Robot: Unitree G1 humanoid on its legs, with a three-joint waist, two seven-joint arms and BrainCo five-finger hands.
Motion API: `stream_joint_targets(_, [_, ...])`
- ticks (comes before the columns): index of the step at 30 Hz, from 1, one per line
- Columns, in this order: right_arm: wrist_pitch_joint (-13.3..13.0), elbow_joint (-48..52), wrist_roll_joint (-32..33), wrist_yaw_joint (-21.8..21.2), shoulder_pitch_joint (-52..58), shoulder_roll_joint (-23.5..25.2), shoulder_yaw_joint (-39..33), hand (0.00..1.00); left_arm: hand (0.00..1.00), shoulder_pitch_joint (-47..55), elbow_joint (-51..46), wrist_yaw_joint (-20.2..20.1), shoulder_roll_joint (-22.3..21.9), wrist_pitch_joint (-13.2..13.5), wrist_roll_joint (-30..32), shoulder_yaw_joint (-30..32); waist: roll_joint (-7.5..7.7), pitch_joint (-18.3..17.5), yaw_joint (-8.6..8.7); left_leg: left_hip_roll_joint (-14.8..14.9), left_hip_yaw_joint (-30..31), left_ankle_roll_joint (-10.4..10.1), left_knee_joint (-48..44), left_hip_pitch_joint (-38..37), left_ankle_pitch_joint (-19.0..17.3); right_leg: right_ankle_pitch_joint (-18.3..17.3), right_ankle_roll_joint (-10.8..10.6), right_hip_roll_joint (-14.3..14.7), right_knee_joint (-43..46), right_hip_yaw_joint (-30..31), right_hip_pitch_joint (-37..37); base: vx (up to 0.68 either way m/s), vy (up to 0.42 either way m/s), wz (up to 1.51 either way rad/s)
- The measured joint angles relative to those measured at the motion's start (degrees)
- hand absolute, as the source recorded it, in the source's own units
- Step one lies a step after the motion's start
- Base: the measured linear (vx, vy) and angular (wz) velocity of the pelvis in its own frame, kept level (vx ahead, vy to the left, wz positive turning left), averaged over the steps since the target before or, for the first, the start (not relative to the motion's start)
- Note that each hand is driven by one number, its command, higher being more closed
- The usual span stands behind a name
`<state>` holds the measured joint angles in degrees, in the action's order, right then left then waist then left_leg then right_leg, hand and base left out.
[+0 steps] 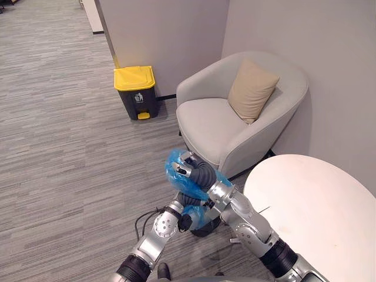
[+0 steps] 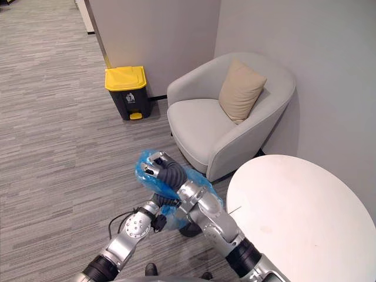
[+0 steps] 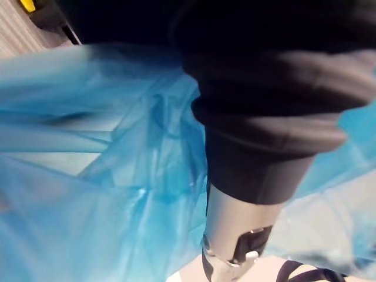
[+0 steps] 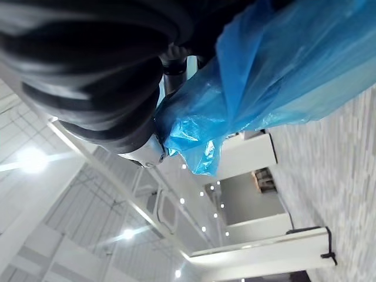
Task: Gather rubbish on tea table into small bin, then transfer packed bag to large trash can.
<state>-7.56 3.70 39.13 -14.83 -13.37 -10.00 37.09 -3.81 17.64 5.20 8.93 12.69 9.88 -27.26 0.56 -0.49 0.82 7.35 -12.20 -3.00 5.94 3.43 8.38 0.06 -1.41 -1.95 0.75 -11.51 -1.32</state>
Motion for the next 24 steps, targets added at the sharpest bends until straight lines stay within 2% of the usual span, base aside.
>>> stream_joint_targets(2, [0.1,0.0,1.0,0.1,-0.2,0.2,0.7,1.00,0.00,-0.4,0.2,1.2,-0.2,-0.1,1.8,0.0,0.02,0.0,-0.09,0.0,0.0,0.0,0.0,0.0,0.0,0.0,0.0,0.0,0.0,0.0,0.0,0.00,0.000,0.00])
stream_joint_targets(3, [0.1,0.0,1.1,0.2,-0.3,0.2,1.1,1.00,1.00,-1.0,0.9,1.5,-0.3,-0.2,2.4,-0.1,0.02,0.0,-0.11,0.0,0.1,-0.1,0.0,0.0,0.1,0.0,0.0,0.0,0.0,0.0,0.0,0.00,0.000,0.00])
stream_joint_targets(9, [0.2,-0.3,1.4,2.0,-1.2,0.2,2.7,1.00,1.00,-4.3,3.9,3.1,-0.8,-1.1,6.9,-1.6,0.03,0.0,-0.11,0.4,0.1,-0.3,0.0,0.0,0.2,0.2,0.2,0.2,0.0,-0.1,0.0,0.00,0.000,0.00])
stream_joint_targets(17, [0.2,-0.6,2.0,2.4,-2.4,0.1,3.5,1.00,1.00,-6.0,5.4,3.7,-0.8,-1.0,6.4,-2.2,0.02,0.0,-0.08,1.0,0.1,-0.7,0.0,0.1,0.5,0.6,0.9,1.1,-0.7,-0.1,0.1,0.00,0.000,0.00])
stream_joint_targets(23, [0.2,-0.7,1.7,2.2,-2.4,0.1,3.4,1.00,1.00,-6.0,5.4,3.6,-0.8,-1.0,3.4,-1.8,0.02,0.0,-0.02,1.2,0.1,-0.8,0.0,0.2,0.5,0.6,0.9,1.3,-0.9,-0.1,0.1,0.00,0.000,0.00])
stream_joint_targets(24, [0.2,-0.7,1.4,2.2,-2.4,0.1,3.3,0.00,1.00,-6.0,5.4,3.6,-0.8,-1.0,3.0,-1.7,0.02,0.0,-0.01,1.3,0.1,-0.8,0.0,0.2,0.5,0.6,0.9,1.3,-0.9,-0.1,0.1,0.00,0.000,0.00])
